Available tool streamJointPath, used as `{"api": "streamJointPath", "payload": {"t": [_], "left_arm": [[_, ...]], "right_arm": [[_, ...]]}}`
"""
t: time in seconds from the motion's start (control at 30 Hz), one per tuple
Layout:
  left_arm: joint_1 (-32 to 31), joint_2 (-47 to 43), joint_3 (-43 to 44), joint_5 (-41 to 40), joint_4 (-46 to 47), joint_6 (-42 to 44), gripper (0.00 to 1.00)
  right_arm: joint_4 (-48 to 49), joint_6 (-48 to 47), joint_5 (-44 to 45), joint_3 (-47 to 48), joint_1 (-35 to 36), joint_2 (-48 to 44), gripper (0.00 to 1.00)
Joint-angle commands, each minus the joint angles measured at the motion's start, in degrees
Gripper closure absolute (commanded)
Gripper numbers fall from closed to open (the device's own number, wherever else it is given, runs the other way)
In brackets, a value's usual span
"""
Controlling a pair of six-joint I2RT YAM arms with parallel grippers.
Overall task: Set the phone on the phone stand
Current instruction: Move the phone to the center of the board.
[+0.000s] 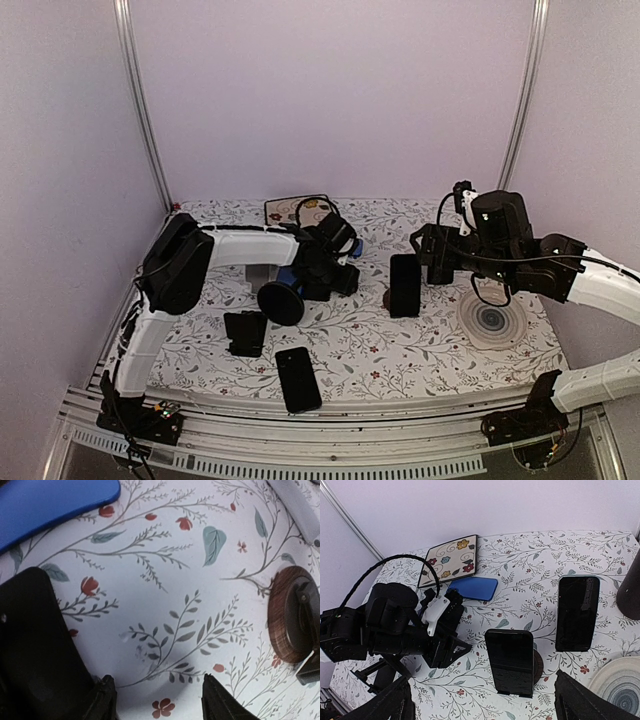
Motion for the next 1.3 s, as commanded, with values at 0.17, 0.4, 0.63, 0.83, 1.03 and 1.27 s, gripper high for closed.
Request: {"api": "streamJointPath", "payload": {"t": [0.17, 0.4, 0.63, 0.83, 1.03, 1.27], "left_arm": [[0.09, -5.90, -9.07, -4.45, -1.19, -0.18, 0.41], [0.54, -14.97, -19.86, -5.49, 5.18, -1.12, 0.38], [2.86, -20.53, -26.92, -6.54, 7.24, -1.94, 0.37], [6.22, -20.93, -29.25, -6.55, 6.81, -1.75, 0.37], [9.66, -20.51, -31.66, -8.70, 6.89, -1.67, 0.37], [12.79, -20.50, -32.84, -9.31, 7.65, -0.66, 0.36]], "right_arm": [[1.69, -0.63, -0.14, 0.05, -0.38, 0.32, 0.01], [1.28, -0.37, 0.44, -0.49, -0.36, -0.40, 0.01], [1.69, -0.17, -0.03, -0.39, -0.36, 0.37, 0.01], [1.71, 0.07, -0.22, -0.56, -0.34, 0.35, 0.01], [1.28, 0.17, -0.04, -0.66, -0.41, -0.24, 0.01], [1.10, 0.17, 0.22, -0.78, -0.35, -0.53, 0.01]]}}
